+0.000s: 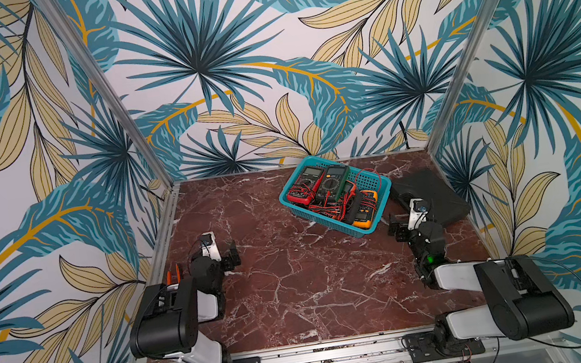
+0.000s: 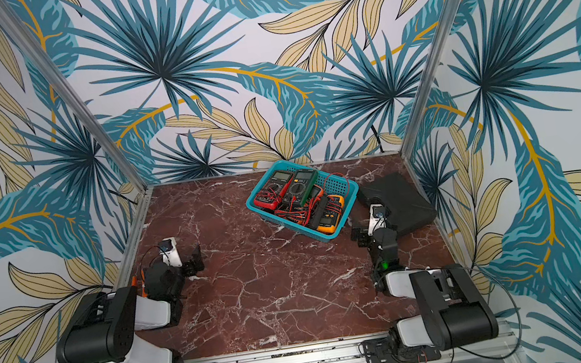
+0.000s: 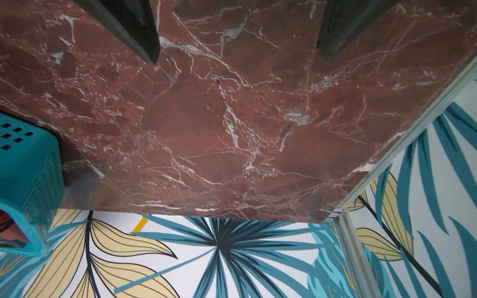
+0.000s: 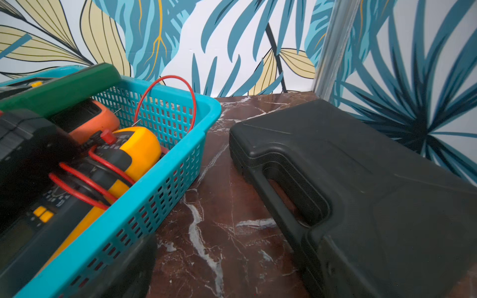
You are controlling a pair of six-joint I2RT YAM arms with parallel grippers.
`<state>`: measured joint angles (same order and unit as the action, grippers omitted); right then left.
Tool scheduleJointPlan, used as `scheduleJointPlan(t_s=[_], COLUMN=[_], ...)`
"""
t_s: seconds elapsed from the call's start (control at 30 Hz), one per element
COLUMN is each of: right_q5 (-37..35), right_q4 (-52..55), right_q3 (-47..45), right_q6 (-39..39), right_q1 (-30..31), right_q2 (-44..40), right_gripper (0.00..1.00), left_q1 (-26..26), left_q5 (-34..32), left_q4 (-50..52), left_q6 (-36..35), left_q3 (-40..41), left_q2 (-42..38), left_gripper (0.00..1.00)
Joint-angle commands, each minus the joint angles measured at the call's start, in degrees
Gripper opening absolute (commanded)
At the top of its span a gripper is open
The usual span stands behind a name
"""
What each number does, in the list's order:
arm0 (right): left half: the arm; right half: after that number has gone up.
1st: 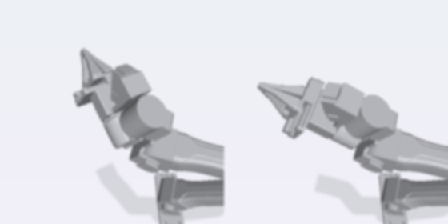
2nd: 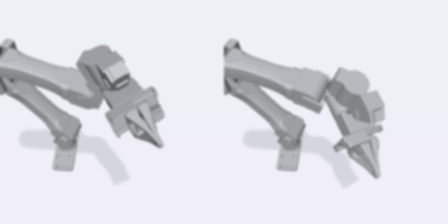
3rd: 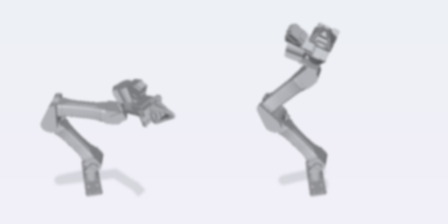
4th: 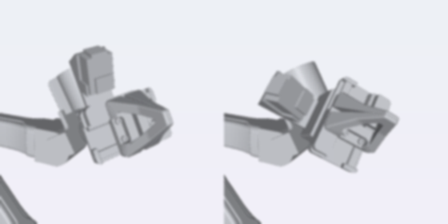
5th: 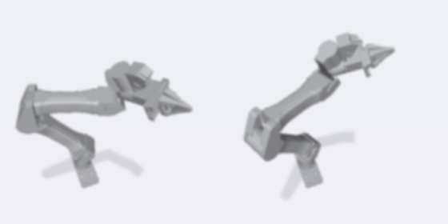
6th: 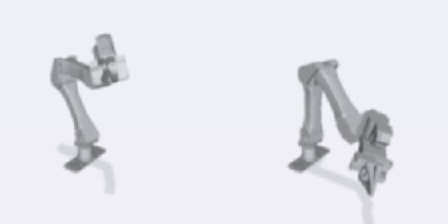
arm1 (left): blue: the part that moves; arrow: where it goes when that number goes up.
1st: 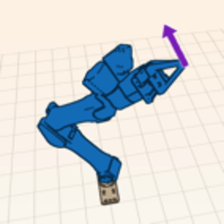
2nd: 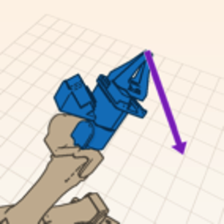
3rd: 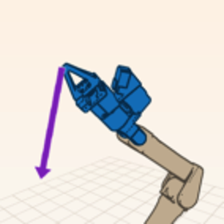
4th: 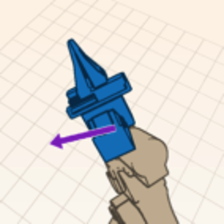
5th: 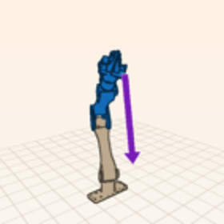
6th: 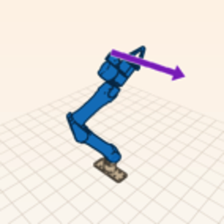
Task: Put the multimeter into the basket
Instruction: Reset both arms
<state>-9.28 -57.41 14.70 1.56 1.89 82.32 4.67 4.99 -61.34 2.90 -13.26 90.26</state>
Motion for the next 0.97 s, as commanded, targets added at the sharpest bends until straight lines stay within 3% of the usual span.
scheduleJointPlan(t_s=[0.0, 0.07, 0.23, 0.93], right_q5=[7.2, 8.6, 4.8, 4.5], right_q4=[-4.7, -1.4, 10.2, 9.5], right_q3=[1.7, 3.1, 9.1, 9.0], right_q6=[-1.6, -1.5, 0.7, 0.5], right_q1=[-0.7, -1.2, -1.5, -1.5], right_q2=[3.6, 3.4, 3.6, 3.7], right_gripper=[1.00, 0.99, 0.99, 0.99], left_q1=[0.6, 0.7, 0.8, 0.2], left_q5=[7.2, 7.9, 7.7, 10.4], left_q4=[1.1, 7.5, 5.4, 2.6], left_q6=[-2.4, -2.7, -2.4, -4.0], left_q3=[-6.2, -7.8, -7.5, -6.2], left_q2=[-0.2, -1.9, -1.0, -0.7], left_gripper=[1.00, 1.00, 1.00, 1.00])
